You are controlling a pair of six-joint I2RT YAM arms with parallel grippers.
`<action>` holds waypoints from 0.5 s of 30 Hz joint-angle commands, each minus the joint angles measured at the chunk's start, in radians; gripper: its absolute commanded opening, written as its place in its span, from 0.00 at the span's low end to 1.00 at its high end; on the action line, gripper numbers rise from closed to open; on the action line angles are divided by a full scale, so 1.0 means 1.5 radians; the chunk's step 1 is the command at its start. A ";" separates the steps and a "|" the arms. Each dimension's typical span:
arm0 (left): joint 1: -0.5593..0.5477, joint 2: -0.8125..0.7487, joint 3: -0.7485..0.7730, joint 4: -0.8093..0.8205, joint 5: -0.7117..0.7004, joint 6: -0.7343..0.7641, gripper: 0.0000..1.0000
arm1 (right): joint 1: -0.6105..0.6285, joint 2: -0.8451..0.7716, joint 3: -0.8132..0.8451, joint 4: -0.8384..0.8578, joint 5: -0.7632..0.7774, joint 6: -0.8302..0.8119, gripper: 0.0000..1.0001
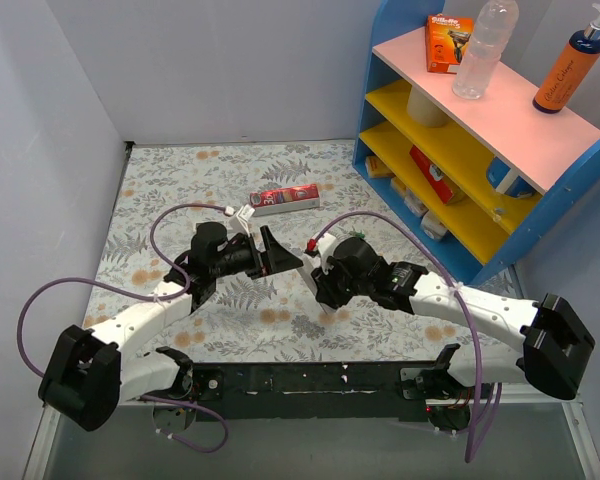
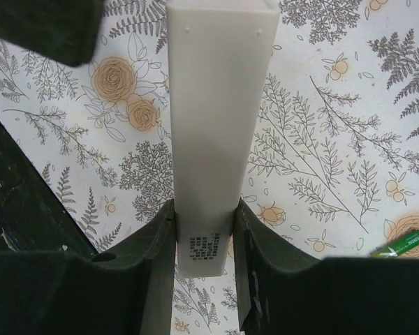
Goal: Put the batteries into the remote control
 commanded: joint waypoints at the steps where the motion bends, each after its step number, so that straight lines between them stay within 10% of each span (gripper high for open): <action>1: -0.004 0.019 0.011 0.017 0.034 -0.005 0.95 | 0.017 -0.008 0.023 0.038 -0.008 -0.046 0.01; 15: -0.006 -0.040 -0.024 0.073 0.054 0.047 0.94 | 0.031 -0.082 -0.017 0.114 0.023 0.000 0.01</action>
